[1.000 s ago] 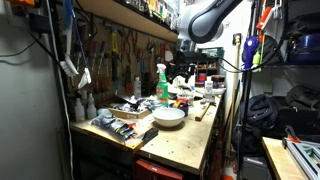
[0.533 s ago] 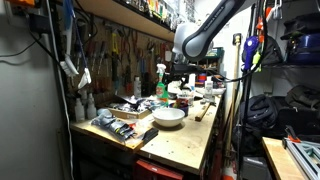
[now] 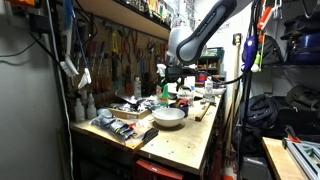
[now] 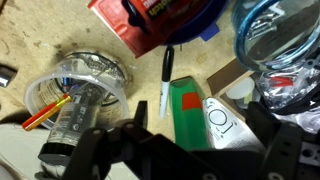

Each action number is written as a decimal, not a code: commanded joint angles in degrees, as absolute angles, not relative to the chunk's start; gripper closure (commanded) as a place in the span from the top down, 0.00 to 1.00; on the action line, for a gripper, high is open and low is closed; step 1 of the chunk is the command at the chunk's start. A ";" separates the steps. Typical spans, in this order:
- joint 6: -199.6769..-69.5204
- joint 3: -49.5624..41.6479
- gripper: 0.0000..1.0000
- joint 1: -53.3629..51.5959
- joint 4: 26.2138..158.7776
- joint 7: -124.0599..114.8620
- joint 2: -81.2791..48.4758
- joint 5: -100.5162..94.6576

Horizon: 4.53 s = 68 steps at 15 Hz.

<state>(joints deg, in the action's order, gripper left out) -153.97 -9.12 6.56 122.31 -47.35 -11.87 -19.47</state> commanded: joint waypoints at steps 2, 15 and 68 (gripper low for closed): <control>-155.99 -11.57 1.00 5.13 120.40 -45.72 -15.76 -18.89; -151.42 -13.26 0.80 6.54 110.68 -26.01 -27.72 -4.46; -152.25 -21.34 0.04 4.89 124.80 -24.12 -9.48 -13.58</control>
<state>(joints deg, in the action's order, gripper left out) -154.42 -21.43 4.38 121.80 -23.36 -12.07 -9.77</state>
